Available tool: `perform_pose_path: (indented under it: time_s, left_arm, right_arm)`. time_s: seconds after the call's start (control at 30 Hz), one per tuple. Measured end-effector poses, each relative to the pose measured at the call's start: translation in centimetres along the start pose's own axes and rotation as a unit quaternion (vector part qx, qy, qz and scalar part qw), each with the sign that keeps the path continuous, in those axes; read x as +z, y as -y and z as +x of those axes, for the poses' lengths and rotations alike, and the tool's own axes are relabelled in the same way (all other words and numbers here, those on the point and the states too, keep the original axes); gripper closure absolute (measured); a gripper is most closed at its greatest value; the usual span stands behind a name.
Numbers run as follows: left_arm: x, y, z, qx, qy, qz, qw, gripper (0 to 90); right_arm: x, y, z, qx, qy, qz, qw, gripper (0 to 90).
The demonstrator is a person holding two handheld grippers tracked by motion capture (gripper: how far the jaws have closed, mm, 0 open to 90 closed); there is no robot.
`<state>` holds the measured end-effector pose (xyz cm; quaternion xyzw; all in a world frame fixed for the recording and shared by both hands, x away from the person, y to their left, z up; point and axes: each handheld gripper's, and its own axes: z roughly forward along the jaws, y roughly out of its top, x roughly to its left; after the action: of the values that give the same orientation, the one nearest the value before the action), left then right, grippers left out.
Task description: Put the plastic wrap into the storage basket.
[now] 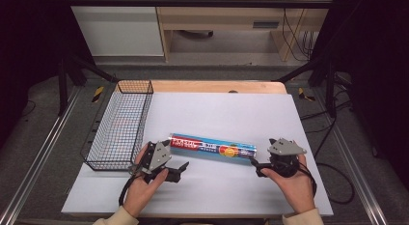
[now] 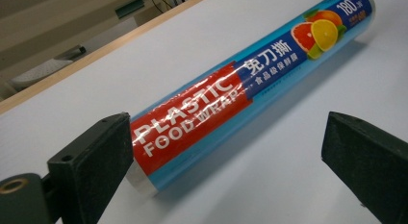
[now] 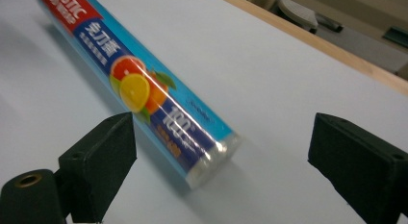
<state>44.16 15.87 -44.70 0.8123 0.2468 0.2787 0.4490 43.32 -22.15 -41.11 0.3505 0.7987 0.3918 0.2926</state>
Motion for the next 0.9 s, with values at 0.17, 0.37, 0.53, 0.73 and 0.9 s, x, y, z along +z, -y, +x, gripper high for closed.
perform_pose_path:
  time_s: [0.17,0.37,0.53,0.73,0.9]
  left_arm:
    - [-0.3,0.0,0.1,-0.007,0.006,-0.009,0.9999,4.3]
    - [-0.3,0.2,0.9,-0.016,0.016,-0.002,0.9997,4.0]
    - [-0.4,0.2,1.0,-0.019,0.019,-0.003,0.9996,4.0]
    - [-0.7,0.2,1.6,-0.03,0.026,-0.002,0.9992,3.9]
    - [-0.8,0.3,2.0,-0.041,0.028,-0.005,0.9988,3.9]
  right_arm:
    - [0.8,-3.8,-0.4,-0.071,-0.028,0.015,0.997,12.1]
    - [3.8,-6.4,-1.0,-0.117,-0.066,0.053,0.9895,10.4]
    - [6.5,-6.6,-1.3,-0.128,-0.105,0.081,0.9829,9.3]
    - [9.4,-7.1,-0.7,-0.147,-0.155,0.112,0.9704,12.1]
    - [10.9,-7.2,0.0,-0.141,-0.181,0.114,0.9665,11.5]
